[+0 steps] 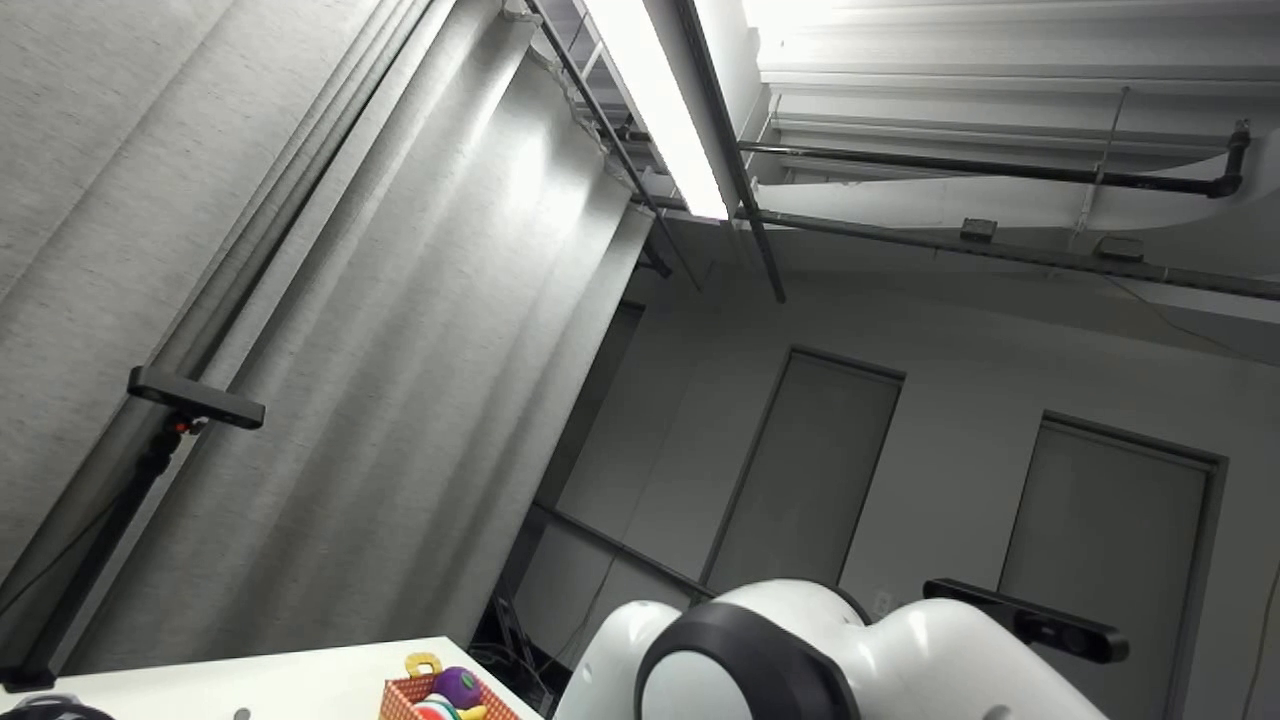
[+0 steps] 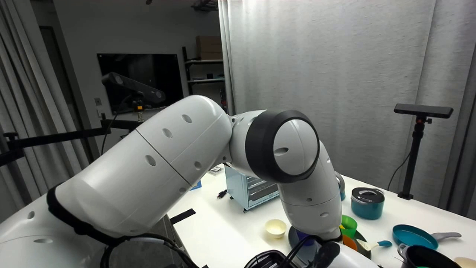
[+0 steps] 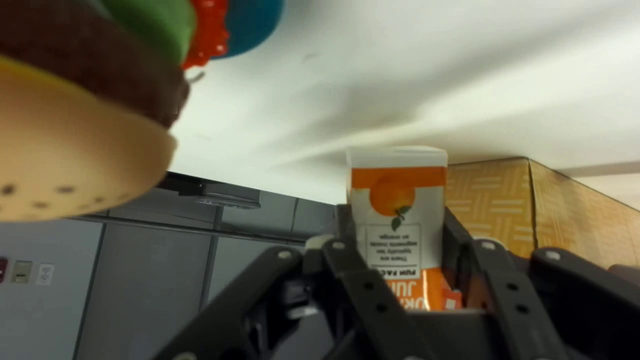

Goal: Put a plush toy in the black pot

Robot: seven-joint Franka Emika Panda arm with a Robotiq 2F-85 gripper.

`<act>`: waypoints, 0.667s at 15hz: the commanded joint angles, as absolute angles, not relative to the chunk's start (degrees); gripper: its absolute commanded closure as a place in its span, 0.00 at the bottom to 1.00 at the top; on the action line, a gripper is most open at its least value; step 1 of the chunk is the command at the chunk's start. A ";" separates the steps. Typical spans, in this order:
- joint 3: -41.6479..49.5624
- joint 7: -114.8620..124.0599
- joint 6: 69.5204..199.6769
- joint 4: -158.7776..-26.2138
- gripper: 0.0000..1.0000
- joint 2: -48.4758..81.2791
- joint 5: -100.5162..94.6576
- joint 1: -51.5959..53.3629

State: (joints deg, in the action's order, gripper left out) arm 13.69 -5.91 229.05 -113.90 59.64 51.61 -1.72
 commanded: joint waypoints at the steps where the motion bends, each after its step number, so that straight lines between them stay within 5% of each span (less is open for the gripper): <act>1: 13.04 -4.79 226.01 -112.79 0.84 58.98 50.33 -3.41; 10: 14.19 -7.22 224.38 -111.36 0.84 61.05 52.71 -1.55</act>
